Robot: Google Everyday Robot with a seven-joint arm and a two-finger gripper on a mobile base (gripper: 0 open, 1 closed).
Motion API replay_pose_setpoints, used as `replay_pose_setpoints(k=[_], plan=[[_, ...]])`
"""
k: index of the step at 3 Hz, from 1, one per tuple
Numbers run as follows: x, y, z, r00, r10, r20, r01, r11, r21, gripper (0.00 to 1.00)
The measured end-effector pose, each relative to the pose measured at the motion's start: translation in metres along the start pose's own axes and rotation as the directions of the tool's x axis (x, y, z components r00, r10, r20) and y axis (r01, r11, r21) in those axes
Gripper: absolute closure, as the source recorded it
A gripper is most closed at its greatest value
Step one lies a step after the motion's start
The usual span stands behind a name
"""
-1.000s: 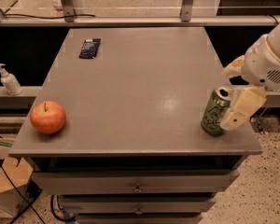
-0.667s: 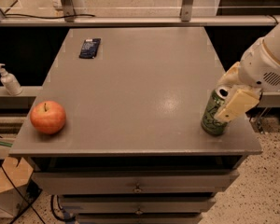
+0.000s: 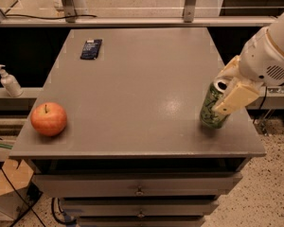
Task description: Move green can near apple
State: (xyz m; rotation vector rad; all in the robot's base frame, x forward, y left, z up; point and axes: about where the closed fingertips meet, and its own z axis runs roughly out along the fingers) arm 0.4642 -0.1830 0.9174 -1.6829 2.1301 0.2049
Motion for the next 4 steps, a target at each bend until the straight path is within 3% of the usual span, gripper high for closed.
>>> replay_pose_setpoints(k=[1, 2, 3, 4], plan=[[-0.001, 0.000, 0.001, 1.000, -0.002, 0.000, 0.002, 1.0000, 0.000, 1.00], [-0.001, 0.000, 0.004, 1.000, -0.002, 0.009, 0.002, 0.9998, -0.020, 1.00], [-0.031, 0.006, 0.002, 0.995, -0.068, 0.068, 0.070, 0.9973, -0.023, 1.00], [-0.078, 0.018, 0.002, 0.973, -0.175, 0.149, 0.181, 0.9829, -0.032, 1.00]])
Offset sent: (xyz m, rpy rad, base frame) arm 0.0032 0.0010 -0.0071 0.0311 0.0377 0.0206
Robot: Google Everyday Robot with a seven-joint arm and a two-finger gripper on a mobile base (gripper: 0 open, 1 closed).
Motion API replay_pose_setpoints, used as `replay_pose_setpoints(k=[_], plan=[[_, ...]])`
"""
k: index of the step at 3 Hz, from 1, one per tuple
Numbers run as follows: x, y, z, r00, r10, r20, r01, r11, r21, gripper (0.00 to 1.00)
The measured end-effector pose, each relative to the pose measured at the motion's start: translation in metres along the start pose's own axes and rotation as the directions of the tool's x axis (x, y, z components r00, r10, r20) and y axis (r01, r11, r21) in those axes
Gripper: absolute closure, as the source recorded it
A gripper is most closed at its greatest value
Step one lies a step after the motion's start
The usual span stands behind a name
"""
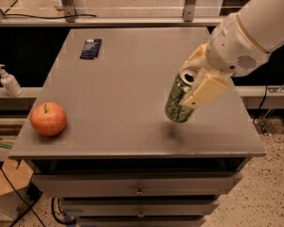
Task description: Move green can near apple
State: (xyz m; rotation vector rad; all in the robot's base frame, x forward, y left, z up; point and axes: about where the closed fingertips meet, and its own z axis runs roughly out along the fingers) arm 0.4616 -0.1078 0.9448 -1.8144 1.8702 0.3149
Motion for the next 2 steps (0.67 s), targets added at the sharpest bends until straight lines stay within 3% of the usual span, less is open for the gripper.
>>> replay_pose_setpoints(k=[1, 2], plan=[[-0.053, 0.007, 0.016, 0.989, -0.119, 0.087, 0.123, 0.9918, -0.036, 1.00], [-0.094, 0.013, 0.048, 0.968, -0.190, 0.165, 0.207, 0.9740, -0.092, 1.00]])
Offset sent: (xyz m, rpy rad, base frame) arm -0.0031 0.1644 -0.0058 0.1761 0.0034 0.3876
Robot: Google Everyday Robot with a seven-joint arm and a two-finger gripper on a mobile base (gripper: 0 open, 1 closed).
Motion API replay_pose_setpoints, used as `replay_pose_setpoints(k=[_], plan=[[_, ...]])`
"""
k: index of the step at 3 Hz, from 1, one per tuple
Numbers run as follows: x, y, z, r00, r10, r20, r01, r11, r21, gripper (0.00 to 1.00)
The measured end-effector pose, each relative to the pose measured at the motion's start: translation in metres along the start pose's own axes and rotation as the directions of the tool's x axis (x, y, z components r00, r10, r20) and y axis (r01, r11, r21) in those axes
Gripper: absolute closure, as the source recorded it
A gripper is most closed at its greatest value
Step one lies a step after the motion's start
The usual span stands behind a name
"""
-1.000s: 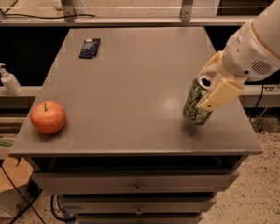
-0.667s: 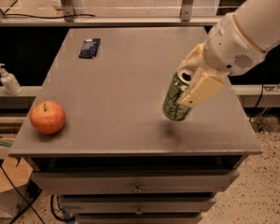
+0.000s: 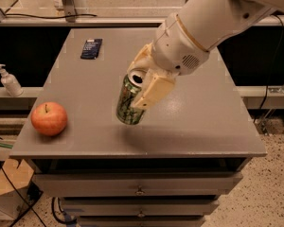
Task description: Move green can near apple
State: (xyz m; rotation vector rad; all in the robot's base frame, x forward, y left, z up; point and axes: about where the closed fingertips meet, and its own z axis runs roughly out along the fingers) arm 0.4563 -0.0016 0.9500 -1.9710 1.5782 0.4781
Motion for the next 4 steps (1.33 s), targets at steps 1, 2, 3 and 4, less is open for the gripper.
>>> replay_pose_setpoints(k=[1, 2, 3, 4], plan=[[-0.030, -0.001, 0.032, 0.997, -0.064, 0.043, 0.066, 0.9963, -0.055, 1.00], [-0.052, -0.001, 0.059, 0.993, -0.098, 0.069, 0.105, 0.9897, -0.097, 0.82], [-0.064, 0.001, 0.082, 0.991, -0.116, 0.066, 0.124, 0.9838, -0.130, 0.59], [-0.069, 0.002, 0.100, 0.990, -0.123, 0.063, 0.131, 0.9793, -0.154, 0.36]])
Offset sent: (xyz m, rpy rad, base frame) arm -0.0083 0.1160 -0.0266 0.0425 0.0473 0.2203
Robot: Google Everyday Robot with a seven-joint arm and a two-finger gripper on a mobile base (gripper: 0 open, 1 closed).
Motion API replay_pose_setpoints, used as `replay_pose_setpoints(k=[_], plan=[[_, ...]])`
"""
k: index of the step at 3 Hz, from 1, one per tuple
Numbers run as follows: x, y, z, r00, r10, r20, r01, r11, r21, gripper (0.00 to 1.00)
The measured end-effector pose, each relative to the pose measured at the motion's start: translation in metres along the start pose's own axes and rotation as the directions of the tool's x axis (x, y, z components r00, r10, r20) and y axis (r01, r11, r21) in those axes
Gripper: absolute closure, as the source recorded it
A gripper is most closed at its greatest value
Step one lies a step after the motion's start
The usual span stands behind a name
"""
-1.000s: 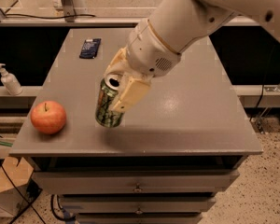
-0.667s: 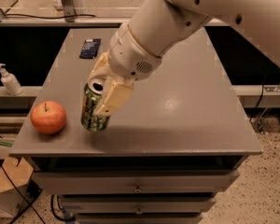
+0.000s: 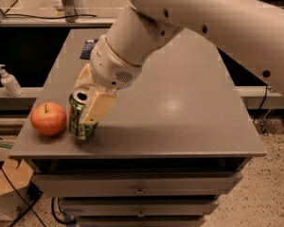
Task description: Move green can near apple
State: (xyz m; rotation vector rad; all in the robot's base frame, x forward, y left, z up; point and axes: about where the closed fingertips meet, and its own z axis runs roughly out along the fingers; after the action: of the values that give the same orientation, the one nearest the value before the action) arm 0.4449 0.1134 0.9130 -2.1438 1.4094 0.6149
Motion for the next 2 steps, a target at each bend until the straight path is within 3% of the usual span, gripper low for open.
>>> replay_pose_setpoints(k=[1, 2], plan=[[0.0029, -0.0028, 0.0091, 1.000, 0.006, -0.005, -0.006, 1.0000, -0.006, 0.13], [0.0076, -0.0052, 0.0103, 1.000, 0.012, -0.019, -0.012, 0.9999, 0.011, 0.00]])
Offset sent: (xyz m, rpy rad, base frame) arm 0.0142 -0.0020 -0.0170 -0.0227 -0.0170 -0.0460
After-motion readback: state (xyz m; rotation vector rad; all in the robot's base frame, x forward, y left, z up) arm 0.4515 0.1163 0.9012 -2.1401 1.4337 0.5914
